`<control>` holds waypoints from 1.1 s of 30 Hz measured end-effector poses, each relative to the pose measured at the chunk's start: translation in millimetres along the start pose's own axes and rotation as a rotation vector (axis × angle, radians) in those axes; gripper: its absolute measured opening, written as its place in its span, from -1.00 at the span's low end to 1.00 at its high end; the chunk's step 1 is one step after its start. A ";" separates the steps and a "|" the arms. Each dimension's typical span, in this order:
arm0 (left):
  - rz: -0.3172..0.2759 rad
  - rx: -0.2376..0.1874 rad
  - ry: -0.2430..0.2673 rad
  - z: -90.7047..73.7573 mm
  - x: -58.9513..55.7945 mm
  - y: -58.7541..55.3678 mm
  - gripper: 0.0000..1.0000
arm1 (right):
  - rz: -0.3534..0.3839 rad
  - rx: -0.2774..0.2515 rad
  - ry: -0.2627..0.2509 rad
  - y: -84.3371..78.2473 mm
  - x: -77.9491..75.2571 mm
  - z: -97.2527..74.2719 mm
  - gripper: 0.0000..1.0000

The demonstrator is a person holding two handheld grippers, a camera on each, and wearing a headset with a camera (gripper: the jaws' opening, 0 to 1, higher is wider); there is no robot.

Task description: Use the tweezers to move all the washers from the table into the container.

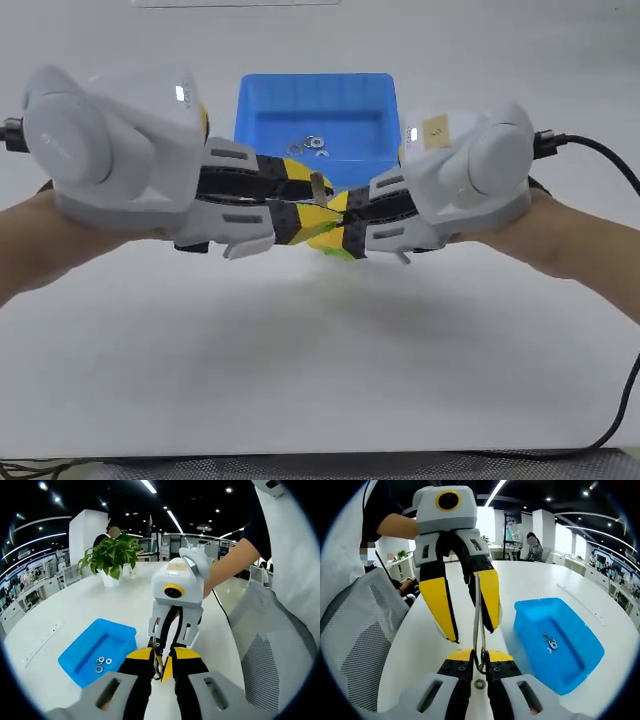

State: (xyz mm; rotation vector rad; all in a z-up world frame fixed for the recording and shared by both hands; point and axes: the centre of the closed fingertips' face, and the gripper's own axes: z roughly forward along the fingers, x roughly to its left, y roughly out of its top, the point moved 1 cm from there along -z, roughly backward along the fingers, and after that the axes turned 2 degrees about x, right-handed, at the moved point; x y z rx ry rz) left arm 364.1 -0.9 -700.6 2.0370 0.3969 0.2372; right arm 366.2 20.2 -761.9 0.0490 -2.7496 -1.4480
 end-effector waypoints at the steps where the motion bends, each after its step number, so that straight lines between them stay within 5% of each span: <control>1: 0.000 0.001 0.001 -1.1 -0.6 0.0 -0.60 | 0.003 -0.005 -0.001 1.7 0.1 -0.6 -0.80; 16: -0.035 -0.042 0.112 -41.2 1.2 9.8 -0.32 | 0.000 -0.045 -0.029 29.1 8.8 -10.8 -0.82; 33: -0.128 -0.037 0.229 -89.8 -1.0 -16.6 -0.29 | -0.030 -0.119 -0.061 61.7 -2.2 -21.1 -0.83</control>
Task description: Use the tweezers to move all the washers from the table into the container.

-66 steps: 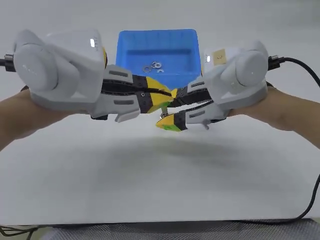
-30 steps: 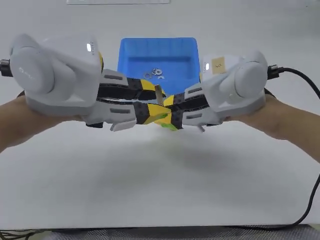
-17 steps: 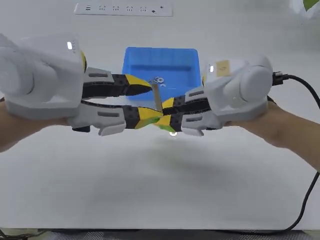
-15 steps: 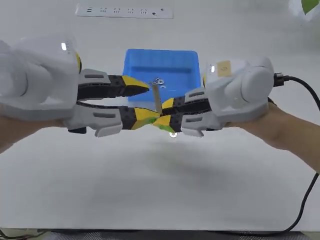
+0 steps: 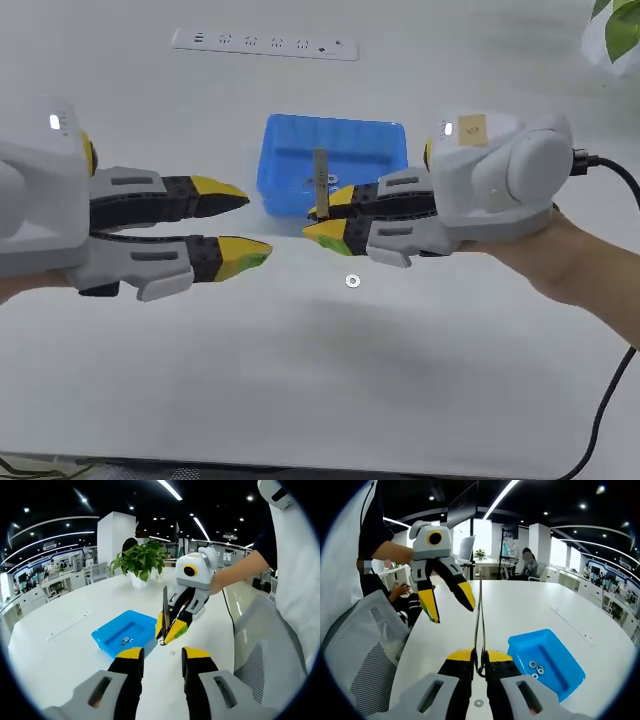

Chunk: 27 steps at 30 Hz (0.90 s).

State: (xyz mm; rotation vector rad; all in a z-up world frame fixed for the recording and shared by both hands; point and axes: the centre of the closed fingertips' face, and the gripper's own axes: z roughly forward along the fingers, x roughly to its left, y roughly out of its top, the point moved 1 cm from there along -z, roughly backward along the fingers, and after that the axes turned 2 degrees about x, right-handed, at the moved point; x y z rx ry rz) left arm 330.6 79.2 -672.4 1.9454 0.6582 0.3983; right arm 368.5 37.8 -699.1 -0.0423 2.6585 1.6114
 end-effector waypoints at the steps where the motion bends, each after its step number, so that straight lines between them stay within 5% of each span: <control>1: -0.001 0.002 0.007 -1.0 0.7 -1.6 -0.27 | -0.002 -0.002 -0.001 1.3 -2.0 -0.7 -0.83; 7: -0.035 -0.011 0.046 -6.5 4.6 -4.5 0.00 | -0.017 -0.016 -0.021 10.2 -21.0 -4.5 -0.82; 18: -0.081 0.047 0.063 -13.0 0.5 -25.6 0.35 | -0.022 -0.047 -0.065 21.3 -66.1 -8.2 -0.82; 27: -0.142 0.067 0.080 -16.7 -5.5 -41.6 0.47 | 0.042 -0.052 -0.109 2.3 -104.7 5.3 -0.82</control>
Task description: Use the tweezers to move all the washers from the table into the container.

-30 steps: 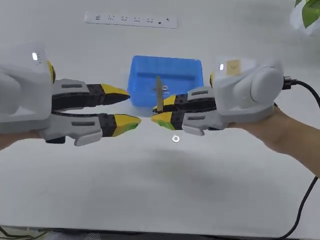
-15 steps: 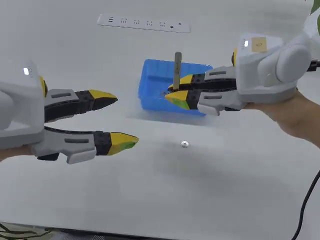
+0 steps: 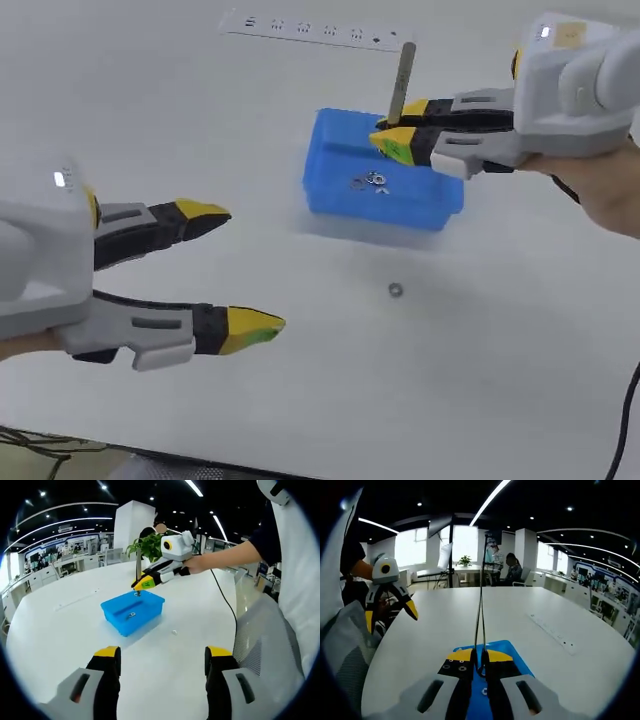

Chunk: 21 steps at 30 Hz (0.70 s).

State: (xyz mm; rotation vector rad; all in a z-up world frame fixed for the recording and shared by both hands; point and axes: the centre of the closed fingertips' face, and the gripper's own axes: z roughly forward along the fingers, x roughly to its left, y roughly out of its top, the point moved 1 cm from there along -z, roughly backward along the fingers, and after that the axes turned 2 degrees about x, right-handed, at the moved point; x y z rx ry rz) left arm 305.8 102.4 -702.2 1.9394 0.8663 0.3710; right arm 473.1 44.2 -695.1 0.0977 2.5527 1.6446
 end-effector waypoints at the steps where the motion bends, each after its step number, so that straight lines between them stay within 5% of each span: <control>1: -0.009 0.008 -0.002 0.8 -0.6 -2.8 0.52 | 0.009 -0.001 0.001 -2.4 -1.6 2.2 -0.82; 12: -0.045 0.030 0.026 2.0 4.6 -8.3 0.70 | 0.040 0.045 0.017 -41.0 -2.2 29.8 -0.82; 21: -0.051 0.051 0.024 6.3 1.4 -10.5 0.74 | 0.047 0.061 0.020 -48.8 -4.5 33.4 -0.82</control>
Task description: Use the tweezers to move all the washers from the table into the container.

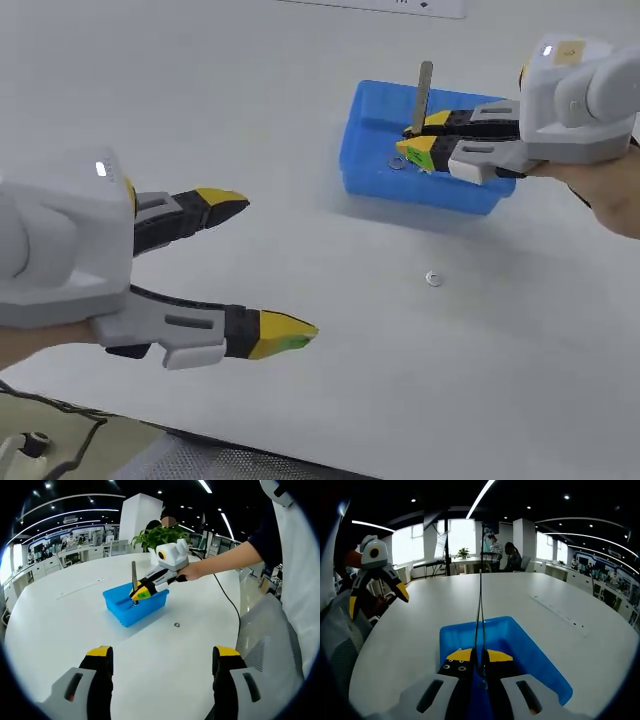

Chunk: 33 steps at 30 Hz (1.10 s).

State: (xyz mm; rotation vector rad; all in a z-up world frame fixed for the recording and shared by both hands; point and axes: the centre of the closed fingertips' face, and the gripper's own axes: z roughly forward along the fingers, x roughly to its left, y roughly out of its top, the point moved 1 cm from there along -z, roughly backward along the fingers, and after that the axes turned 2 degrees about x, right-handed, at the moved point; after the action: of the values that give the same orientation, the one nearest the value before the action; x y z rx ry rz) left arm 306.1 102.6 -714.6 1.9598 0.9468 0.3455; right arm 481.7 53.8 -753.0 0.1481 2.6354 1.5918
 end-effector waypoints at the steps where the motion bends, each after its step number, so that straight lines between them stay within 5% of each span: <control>1: -0.001 0.001 0.000 0.5 -0.8 0.1 0.74 | -0.001 0.002 -0.002 -0.7 -0.3 0.2 -0.82; 20: -0.001 0.000 0.000 -0.2 -4.5 1.4 0.74 | -0.008 0.001 0.005 -1.6 -0.2 2.3 -0.85; 33: 0.040 -0.074 0.029 12.9 26.2 42.2 0.68 | -0.106 -0.007 0.009 13.1 6.9 -1.0 -0.87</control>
State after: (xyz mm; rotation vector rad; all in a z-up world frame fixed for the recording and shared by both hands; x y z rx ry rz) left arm 351.2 101.4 -690.2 1.9122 0.9021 0.4275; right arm 475.4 59.7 -741.0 0.0006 2.5969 1.5713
